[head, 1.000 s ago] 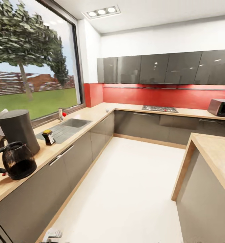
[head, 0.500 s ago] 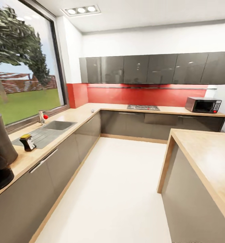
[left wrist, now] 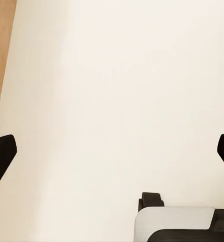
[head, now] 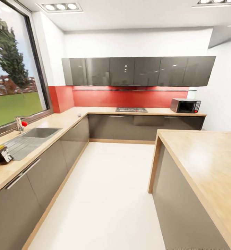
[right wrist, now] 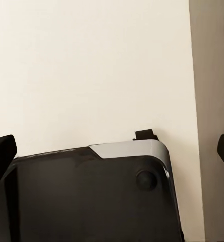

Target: Set up a coffee station on the kitchen countertop: keep the coffee maker on the countertop, move the bottle of coffee from the kitchen shelf to the counter next to the coffee maker, place a paper coffee filter on top of the coffee maker, put the saucer next to the coffee maker with the coffee cup on the saucer, and place the electric kettle next to the coffee maker.

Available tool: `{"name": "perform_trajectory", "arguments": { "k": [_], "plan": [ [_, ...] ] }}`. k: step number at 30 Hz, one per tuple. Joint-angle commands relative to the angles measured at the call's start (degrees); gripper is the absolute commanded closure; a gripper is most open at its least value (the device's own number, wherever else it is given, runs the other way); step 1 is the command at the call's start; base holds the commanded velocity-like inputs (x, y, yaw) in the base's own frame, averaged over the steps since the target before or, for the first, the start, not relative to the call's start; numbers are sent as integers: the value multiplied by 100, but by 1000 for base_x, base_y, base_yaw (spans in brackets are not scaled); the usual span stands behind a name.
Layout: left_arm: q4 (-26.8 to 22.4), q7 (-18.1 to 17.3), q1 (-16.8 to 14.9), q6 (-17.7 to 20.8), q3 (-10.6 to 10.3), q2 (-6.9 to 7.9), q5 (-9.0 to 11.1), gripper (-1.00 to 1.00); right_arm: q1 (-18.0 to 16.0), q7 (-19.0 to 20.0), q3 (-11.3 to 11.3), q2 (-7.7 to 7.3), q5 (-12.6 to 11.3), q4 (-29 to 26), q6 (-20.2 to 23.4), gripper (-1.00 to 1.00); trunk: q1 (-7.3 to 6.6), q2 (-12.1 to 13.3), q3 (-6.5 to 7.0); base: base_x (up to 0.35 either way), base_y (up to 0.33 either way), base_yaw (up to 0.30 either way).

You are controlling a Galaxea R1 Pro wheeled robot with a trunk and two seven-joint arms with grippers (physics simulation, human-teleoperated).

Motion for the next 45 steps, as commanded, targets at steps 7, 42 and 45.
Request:
{"name": "perform_trajectory", "arguments": {
  "k": [7,42,45],
  "plan": [
    [5,-10,6,-42,-34,-6,74,-100,3,21,49,4,-38,32,-45,-100,2,-4,-2,0,0,-84],
    [5,-10,8,-36,-26,-11,112,-100,5,28,49,-35,-45,20,-31,-100,2,-4,-20,239,141,46],
    [5,-10,8,-40,-26,-11,112,-100,5,28,49,-35,-45,20,-30,-100,2,-4,-21,302,175,10]
  ]
}}
